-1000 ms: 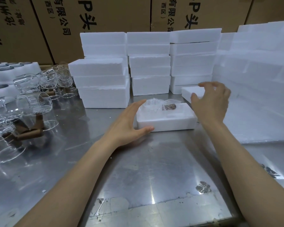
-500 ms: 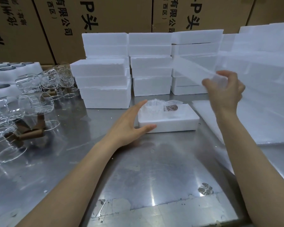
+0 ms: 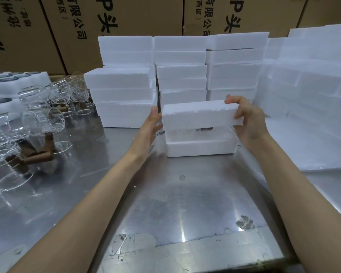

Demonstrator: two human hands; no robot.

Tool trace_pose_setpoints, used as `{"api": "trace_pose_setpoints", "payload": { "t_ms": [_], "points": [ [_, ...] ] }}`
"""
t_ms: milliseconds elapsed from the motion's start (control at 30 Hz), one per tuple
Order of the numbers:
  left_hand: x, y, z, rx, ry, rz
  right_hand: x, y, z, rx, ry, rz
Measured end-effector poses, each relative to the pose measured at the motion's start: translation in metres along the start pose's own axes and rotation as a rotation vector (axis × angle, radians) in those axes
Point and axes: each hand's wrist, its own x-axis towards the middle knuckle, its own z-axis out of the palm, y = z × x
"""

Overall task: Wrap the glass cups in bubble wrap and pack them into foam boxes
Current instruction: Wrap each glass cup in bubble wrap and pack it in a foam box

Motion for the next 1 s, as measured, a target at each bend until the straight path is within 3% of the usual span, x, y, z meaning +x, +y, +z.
{"api": "trace_pose_setpoints", "payload": {
  "t_ms": [367,500,1000],
  "points": [
    [-0.003,-0.002,0.004,0.084,-0.013,0.054,-0.008,-0.006,-0.003,-0.004,-0.112,0.075],
    [-0.005,0.001,0.004,0.118,-0.025,0.063,-0.008,-0.004,-0.003,-0.124,-0.122,0.109],
    [-0.004,0.001,0.016,-0.154,0.012,0.021,-0.011,-0.007,0.002,-0.294,-0.089,0.144]
  ]
}}
